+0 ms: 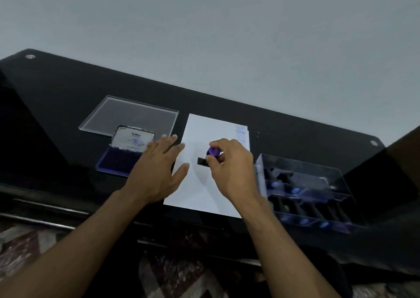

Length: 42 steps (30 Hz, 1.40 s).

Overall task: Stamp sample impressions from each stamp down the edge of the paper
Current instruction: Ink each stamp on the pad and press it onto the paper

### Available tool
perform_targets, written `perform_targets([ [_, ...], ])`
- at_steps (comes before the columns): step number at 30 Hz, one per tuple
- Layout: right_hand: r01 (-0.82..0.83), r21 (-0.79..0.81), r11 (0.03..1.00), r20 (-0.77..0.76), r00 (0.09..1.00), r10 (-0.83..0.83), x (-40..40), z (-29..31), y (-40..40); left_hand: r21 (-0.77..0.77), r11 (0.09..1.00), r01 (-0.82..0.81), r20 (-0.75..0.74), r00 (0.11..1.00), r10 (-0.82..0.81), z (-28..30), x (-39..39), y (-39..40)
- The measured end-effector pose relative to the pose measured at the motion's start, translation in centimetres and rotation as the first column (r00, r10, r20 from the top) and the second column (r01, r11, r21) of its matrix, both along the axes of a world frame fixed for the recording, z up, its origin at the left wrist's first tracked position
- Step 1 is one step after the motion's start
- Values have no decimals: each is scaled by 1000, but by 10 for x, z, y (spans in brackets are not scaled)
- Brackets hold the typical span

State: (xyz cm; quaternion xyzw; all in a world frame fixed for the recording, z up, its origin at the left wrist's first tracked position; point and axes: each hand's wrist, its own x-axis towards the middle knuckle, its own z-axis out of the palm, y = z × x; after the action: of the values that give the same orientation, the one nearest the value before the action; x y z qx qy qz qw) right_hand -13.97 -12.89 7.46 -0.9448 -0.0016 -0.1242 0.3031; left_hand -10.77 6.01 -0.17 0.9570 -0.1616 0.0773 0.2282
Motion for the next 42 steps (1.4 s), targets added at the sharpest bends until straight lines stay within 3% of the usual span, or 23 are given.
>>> perform_targets([
  [15, 178, -93, 980, -14, 983, -181, -11, -7, -87, 38, 982, 186, -73, 980, -183, -11, 17, -95],
  [21, 162, -111, 981, -29, 986, -166, -10, -15, -96, 122, 971, 205, -57, 978, -199, -27, 21, -97],
  [42, 53, -168, 984, -54, 997, -63, -3, -22, -93, 155, 973, 169, 2, 985, -171, -40, 22, -98],
])
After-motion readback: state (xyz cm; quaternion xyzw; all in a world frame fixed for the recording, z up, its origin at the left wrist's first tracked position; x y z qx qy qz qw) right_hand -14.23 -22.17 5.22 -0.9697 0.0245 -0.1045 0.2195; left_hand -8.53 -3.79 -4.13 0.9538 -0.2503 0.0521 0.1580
